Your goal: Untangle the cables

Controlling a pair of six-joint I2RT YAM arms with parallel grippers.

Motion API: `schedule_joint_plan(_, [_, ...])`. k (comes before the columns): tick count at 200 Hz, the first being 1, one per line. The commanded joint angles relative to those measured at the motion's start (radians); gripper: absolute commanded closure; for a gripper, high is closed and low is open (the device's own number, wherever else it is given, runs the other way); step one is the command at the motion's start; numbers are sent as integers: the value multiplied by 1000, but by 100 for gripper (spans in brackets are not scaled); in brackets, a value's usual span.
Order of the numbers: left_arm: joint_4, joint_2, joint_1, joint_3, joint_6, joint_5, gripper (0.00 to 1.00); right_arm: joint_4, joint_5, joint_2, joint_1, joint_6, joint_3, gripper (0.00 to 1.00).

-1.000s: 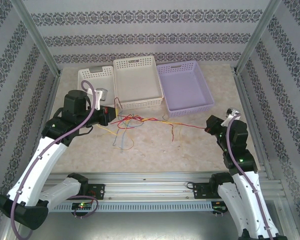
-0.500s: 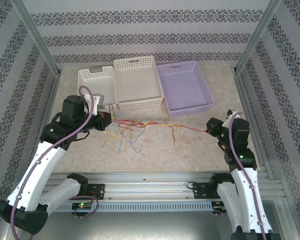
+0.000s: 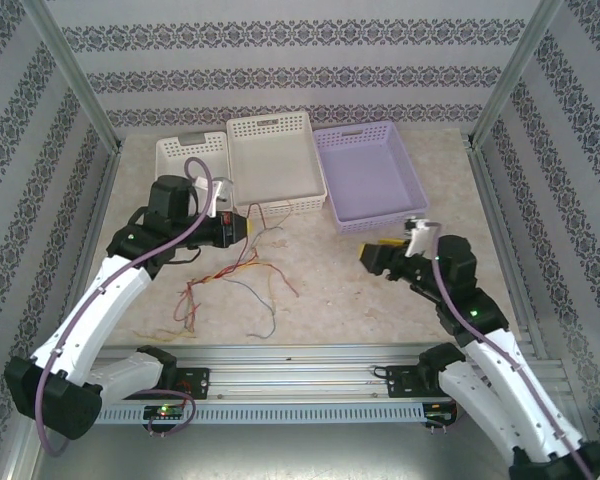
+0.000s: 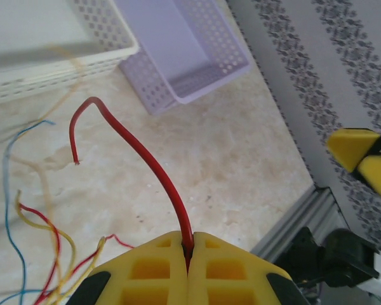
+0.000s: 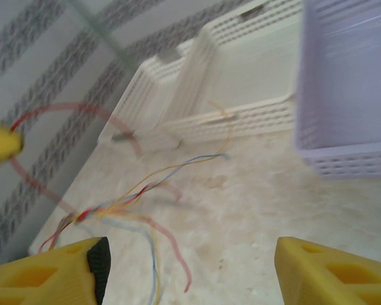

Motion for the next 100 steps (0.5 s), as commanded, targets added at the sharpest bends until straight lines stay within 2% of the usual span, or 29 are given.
schedule_joint_plan(1, [60,13,-54,76,-5,54,100,53,128,67,149,-113,39,28])
schedule_joint_plan(42, [168,26,-84,92,-105,30,100,206,196,244,383,-155,30,25])
schedule_joint_plan(82, [356,1,-93,68,-274,20,100,414,127,344,403,-19,-39,23])
schedule_joint_plan(100, [418,-4,-105,57,-324,12,100,478,150,367,415,54,-71,23])
